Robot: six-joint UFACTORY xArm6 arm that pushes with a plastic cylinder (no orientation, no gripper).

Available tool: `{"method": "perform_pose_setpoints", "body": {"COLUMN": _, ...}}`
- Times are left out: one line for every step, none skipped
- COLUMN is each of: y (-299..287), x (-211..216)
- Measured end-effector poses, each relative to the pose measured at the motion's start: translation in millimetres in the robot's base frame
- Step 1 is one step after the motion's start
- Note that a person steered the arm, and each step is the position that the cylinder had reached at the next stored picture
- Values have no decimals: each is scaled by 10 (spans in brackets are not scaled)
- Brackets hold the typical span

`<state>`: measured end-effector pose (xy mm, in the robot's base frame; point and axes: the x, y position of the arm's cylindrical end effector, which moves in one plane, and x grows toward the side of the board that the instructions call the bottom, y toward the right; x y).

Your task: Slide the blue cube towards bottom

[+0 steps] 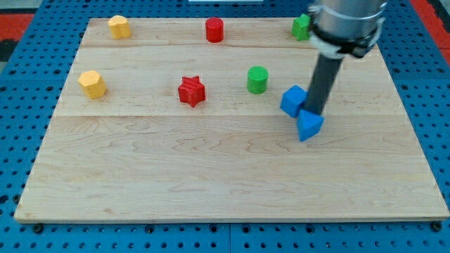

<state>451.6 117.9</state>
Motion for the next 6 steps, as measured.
{"method": "perform_pose_setpoints", "body": {"y": -386, "x": 1}}
{"method": "perform_pose_setpoints", "body": {"y": 475, "x": -29}}
{"method": "perform_pose_setpoints", "body": {"y": 476, "x": -315}}
{"method": "perform_pose_setpoints", "body": {"y": -152, "x": -518}}
{"method": "perform_pose_setpoints", "body": {"y": -723, "x": -219}}
{"method": "perform_pose_setpoints", "body": {"y": -1189, "x": -300}}
